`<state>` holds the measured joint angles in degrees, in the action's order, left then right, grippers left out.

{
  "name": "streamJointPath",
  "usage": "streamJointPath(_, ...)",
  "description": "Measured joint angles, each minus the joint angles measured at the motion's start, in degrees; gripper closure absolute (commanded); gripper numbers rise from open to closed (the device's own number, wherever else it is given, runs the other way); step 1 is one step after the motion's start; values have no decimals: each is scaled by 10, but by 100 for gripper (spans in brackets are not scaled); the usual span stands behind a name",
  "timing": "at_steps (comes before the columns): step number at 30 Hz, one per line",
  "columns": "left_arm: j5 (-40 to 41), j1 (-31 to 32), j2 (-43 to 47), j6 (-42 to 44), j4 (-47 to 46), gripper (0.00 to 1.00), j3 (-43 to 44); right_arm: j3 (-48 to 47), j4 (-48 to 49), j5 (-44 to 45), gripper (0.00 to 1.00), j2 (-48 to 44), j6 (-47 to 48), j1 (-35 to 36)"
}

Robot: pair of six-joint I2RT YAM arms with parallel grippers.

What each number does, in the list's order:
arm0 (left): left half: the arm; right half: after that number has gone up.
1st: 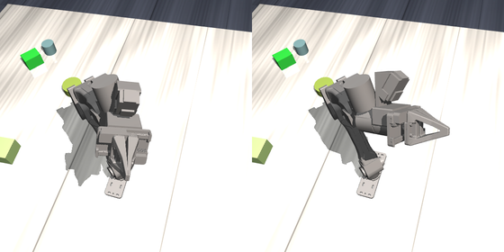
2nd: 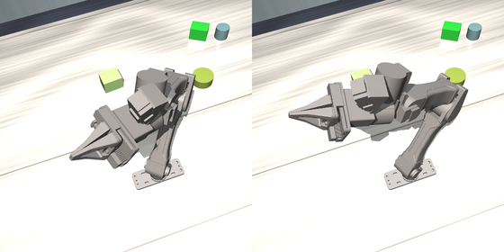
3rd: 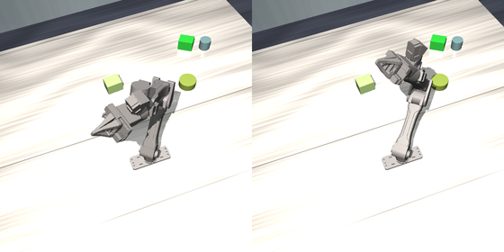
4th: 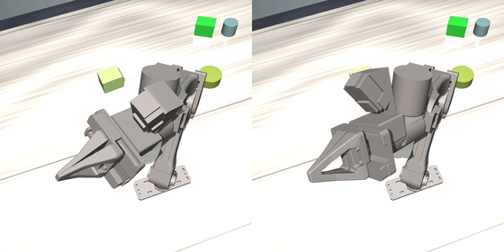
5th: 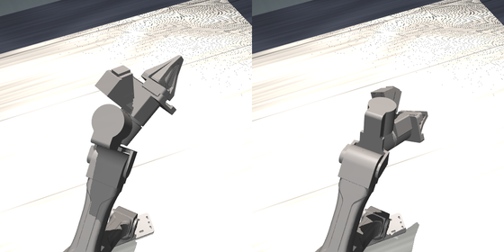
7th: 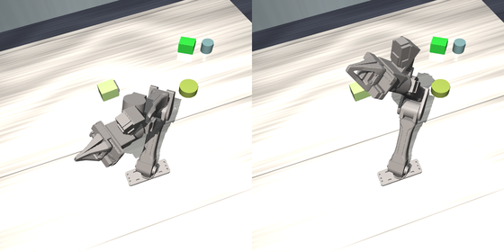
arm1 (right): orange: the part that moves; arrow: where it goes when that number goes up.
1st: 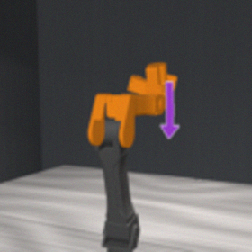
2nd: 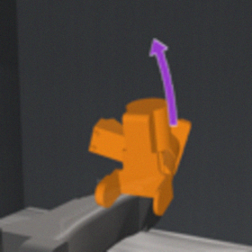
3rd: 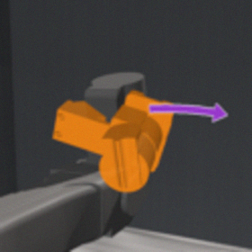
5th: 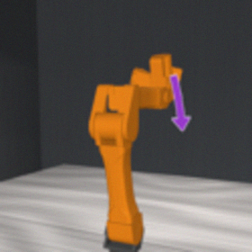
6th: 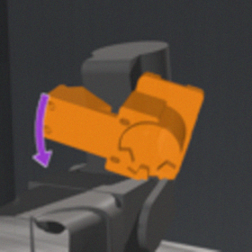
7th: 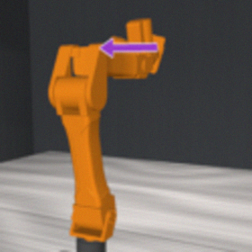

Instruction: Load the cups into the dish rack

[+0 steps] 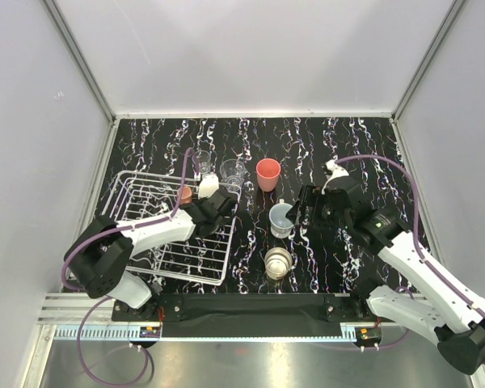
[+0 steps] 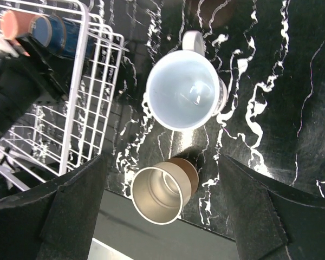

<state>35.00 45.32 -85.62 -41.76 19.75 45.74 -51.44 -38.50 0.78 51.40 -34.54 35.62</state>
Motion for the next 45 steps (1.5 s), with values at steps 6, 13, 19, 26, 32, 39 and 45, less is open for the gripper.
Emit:
streamJointPath(6, -2, 0, 1, -3, 2, 36, 0, -7, -7, -14, 10, 48, 1, 0)
streamJointPath(13, -24, 0, 46, -10, 17, 27, -1, -33, -8, -20, 11, 69, 5, 0)
streamJointPath(19, -49, 0, 132, -22, 42, 24, -2, -39, -15, -37, 15, 95, 14, 0)
streamJointPath(26, -93, -1, 227, -24, 71, 24, -2, -25, -20, -88, 22, 119, 33, 0)
streamJointPath(32, -110, -2, 301, -7, 106, 20, 6, -30, -30, -95, 22, 133, 43, 5)
streamJointPath(39, -131, -67, 310, 60, 147, 26, 117, -141, -47, -86, 21, 195, 58, 7)
streamJointPath(45, -160, -183, 197, 122, 167, 52, 304, -176, -52, -77, 19, 198, 65, 7)
